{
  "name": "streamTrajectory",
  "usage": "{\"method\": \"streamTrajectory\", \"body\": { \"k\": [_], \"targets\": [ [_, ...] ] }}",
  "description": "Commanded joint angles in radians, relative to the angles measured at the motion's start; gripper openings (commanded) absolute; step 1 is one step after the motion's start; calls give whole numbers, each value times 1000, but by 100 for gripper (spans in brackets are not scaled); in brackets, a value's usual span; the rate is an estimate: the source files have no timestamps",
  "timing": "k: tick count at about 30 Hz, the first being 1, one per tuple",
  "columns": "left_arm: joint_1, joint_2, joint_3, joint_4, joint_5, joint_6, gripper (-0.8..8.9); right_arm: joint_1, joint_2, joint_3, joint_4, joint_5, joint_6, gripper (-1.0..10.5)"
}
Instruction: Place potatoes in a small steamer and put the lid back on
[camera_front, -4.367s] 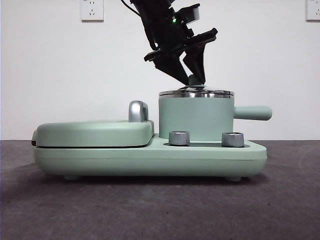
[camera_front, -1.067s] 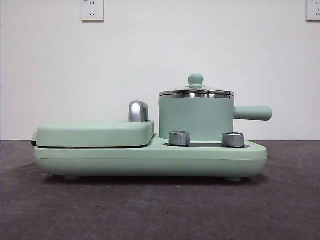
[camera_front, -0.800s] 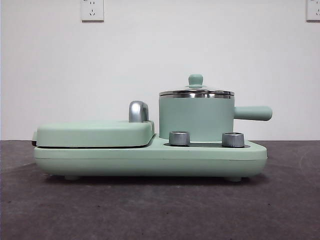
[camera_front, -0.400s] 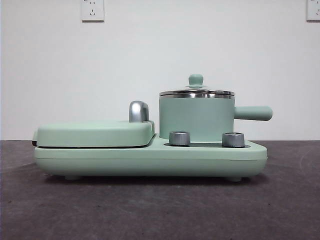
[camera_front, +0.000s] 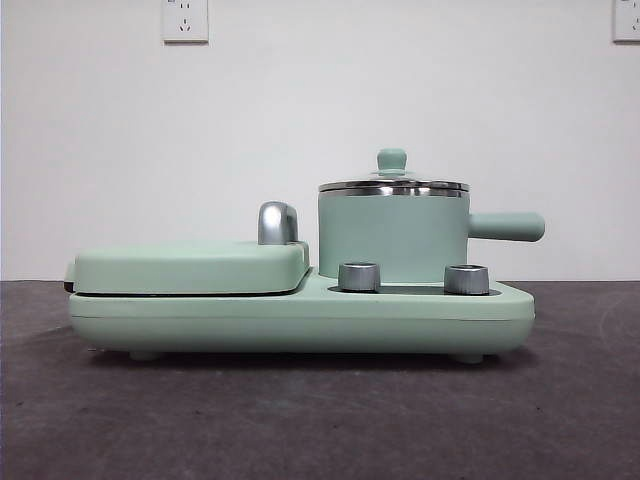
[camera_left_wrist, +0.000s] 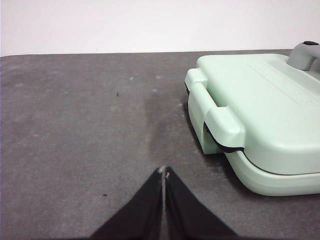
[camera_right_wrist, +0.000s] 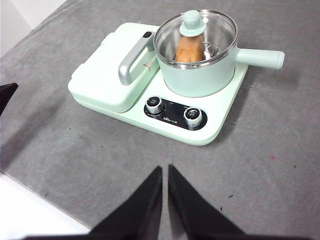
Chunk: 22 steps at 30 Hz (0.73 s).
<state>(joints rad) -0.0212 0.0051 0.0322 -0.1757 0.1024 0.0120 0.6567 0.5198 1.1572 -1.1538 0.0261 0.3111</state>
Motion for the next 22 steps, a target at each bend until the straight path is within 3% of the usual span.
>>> {"method": "streamTrajectory", "body": {
  "k": [1,5,9,15,22],
  "targets": [
    [-1,-2,-19,-6,-2,13,5,-10,0,5,11,8,-8,17],
    [-1,-2,-19,-7,-2,13,5,-163,-50,-77,99,-21,-9,17],
    [-1,-2,-19,-7,-2,13,5,-331,-171,-306,399,-16,-18,17],
    [-1,-2,-19,-7,-2,13,5,-520,-361,-720,850,0,-210,17],
    [-1,-2,-19,-7,-2,13,5,-610,-469,-997,999,-3,-278,17]
  ]
}}
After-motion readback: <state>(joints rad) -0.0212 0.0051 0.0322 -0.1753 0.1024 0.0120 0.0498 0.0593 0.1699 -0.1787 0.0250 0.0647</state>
